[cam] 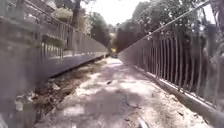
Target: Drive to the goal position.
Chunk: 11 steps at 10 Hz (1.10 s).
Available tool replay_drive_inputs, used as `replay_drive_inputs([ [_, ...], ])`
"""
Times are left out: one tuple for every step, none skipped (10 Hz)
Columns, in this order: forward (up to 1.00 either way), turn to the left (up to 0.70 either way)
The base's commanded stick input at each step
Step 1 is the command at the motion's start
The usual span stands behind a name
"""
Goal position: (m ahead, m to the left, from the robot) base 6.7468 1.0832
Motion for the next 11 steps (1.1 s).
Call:
replay_drive_inputs([
  [0.50,0.00],
  [0.50,0.00],
  [0.50,0.00],
  [0.50,0.00],
  [0.50,0.00],
  [0.50,0.00],
  [0.50,0.00],
  [0.50,-0.17],
  [0.50,-0.50],
  [0.50,-0.50],
  [0.50,-0.44],
])
